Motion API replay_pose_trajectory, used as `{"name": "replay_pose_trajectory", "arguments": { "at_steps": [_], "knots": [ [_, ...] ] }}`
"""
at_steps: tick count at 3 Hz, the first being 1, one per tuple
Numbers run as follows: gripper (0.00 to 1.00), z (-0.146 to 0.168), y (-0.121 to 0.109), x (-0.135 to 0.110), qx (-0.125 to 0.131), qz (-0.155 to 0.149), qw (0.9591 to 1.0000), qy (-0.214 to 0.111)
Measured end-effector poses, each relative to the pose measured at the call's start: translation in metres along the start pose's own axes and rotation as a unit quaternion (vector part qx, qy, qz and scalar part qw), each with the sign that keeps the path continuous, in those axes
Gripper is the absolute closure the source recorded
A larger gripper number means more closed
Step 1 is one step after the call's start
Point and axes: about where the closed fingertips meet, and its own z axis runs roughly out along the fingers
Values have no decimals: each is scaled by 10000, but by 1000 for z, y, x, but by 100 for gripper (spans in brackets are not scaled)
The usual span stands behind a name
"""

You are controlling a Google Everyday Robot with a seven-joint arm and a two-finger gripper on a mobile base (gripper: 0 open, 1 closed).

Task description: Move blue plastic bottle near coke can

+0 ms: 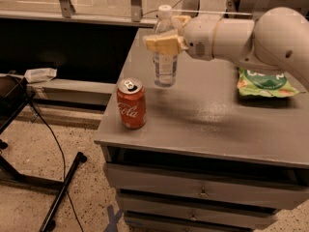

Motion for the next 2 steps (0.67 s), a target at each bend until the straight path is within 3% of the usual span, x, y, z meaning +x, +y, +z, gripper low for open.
{"name": "replay_pose_trajectory", "arguments": {
  "at_steps": [1,2],
  "knots": [
    [85,-15,19,7,-179,141,9997,-3],
    [63,-26,28,15,-278,391,9987,-171]
  ]
}}
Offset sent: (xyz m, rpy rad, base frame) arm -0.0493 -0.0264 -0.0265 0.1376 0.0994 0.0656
